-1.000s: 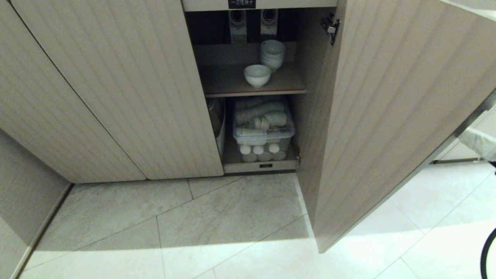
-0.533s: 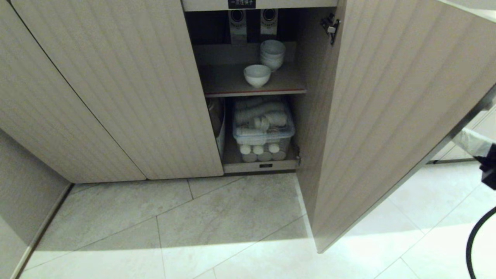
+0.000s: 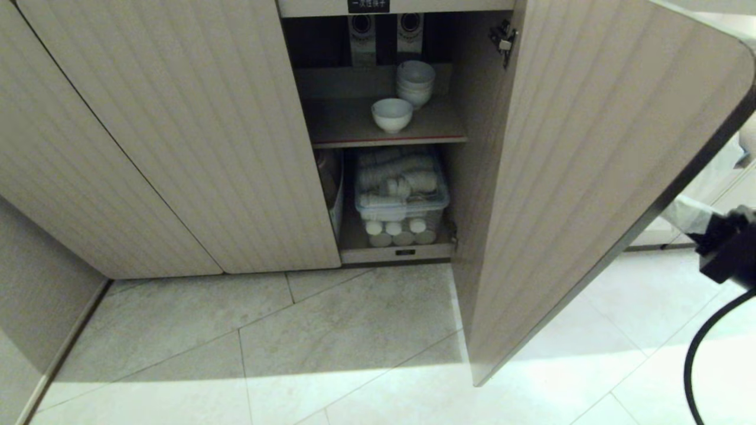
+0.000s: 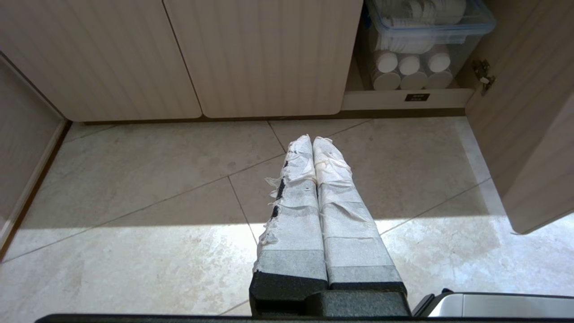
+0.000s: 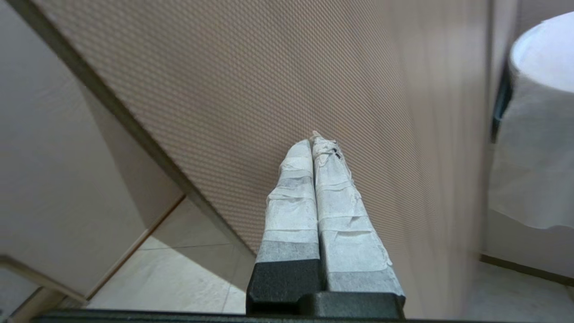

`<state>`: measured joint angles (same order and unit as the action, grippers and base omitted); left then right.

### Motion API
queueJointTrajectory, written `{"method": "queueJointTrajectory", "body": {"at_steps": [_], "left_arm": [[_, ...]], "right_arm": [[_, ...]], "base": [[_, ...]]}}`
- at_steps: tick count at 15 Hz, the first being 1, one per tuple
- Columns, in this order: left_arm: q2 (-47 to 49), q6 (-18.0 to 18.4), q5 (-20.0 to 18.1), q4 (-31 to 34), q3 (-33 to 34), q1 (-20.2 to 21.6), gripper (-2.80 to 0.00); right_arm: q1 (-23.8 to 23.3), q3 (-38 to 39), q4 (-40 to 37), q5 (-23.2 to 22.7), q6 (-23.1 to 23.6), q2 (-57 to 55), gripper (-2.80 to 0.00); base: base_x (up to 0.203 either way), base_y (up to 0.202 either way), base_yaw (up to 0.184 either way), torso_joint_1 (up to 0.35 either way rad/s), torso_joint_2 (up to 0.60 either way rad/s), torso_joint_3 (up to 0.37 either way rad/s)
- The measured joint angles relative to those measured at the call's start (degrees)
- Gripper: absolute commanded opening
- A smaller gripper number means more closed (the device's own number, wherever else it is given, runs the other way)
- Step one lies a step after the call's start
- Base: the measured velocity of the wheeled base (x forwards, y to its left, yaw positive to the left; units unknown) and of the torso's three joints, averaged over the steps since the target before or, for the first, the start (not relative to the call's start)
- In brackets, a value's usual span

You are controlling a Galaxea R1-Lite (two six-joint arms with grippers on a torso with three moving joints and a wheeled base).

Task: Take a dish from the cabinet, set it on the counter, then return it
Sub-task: Close the cabinet door

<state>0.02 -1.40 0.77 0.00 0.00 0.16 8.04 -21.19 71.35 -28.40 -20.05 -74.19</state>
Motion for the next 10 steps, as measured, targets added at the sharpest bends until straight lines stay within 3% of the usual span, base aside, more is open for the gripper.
{"method": "queueJointTrajectory", "body": {"at_steps": [10], "left_arm": [[0.0, 0.0, 0.0, 0.0, 0.0, 0.0, -2.80]], "right_arm": [[5.8, -8.3, 0.0, 3.5, 0.4, -6.7, -2.80]], "base": [[0.000, 0.000, 0.000, 0.000, 0.00, 0.000]]}}
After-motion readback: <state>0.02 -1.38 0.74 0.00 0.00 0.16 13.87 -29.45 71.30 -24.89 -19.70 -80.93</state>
